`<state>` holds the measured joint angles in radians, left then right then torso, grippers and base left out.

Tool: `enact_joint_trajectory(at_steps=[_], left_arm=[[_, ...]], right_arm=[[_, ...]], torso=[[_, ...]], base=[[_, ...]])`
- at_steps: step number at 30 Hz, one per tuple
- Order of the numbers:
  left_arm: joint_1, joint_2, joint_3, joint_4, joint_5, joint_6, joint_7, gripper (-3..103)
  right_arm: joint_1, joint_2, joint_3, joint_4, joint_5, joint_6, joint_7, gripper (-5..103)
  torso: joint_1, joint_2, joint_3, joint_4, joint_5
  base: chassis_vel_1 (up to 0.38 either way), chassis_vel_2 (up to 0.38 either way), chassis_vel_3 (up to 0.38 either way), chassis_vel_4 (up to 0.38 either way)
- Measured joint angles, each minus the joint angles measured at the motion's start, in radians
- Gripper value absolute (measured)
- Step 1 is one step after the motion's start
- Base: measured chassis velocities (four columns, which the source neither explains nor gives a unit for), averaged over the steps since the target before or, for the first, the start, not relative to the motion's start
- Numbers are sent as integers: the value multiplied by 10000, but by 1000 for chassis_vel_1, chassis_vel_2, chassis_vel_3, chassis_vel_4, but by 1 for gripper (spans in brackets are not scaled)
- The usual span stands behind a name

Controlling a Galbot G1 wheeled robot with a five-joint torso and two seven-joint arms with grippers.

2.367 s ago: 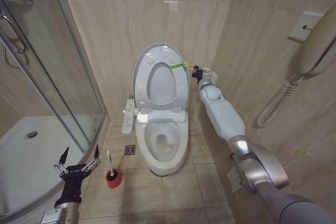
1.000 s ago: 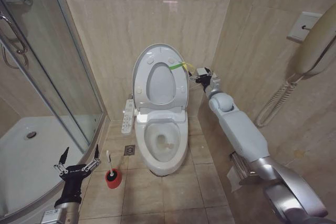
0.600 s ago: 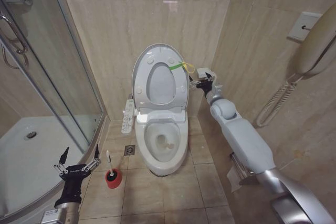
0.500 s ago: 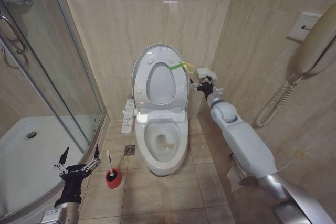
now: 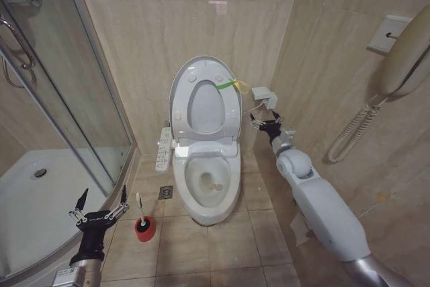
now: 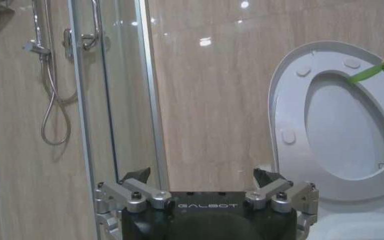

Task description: Open the toilet lid, clean the toilet bowl with a toilet brush, close the toilet lid, and flush.

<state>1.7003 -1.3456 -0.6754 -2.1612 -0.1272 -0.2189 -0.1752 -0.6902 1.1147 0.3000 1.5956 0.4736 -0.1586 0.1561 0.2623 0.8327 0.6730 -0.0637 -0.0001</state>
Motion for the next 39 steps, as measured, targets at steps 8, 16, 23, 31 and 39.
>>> enact_joint_trajectory(at_steps=[8,16,23,31,39], left_arm=[[0,0,0,0,0,0,-1,100],[0,0,0,0,0,0,0,100],[0,0,0,0,0,0,0,100],[1,0,0,0,0,0,0,100],[0,0,0,0,0,0,0,100]], right_arm=[[-1751,37,722,1155,35,163,99,100],[-3049,333,1136,2091,-231,273,302,100],[-3615,587,1290,2730,-563,283,503,100],[-4401,624,1655,3449,-752,297,336,100],[-5334,967,1911,4118,-1204,390,265,100]], torso=[[0,0,0,-1,0],[0,0,0,1,0],[0,0,0,2,1],[1,0,0,1,0],[0,0,0,0,0]], base=[[0,0,0,0],[0,0,0,0],[0,0,0,0],[0,0,0,0],[0,0,0,0]])
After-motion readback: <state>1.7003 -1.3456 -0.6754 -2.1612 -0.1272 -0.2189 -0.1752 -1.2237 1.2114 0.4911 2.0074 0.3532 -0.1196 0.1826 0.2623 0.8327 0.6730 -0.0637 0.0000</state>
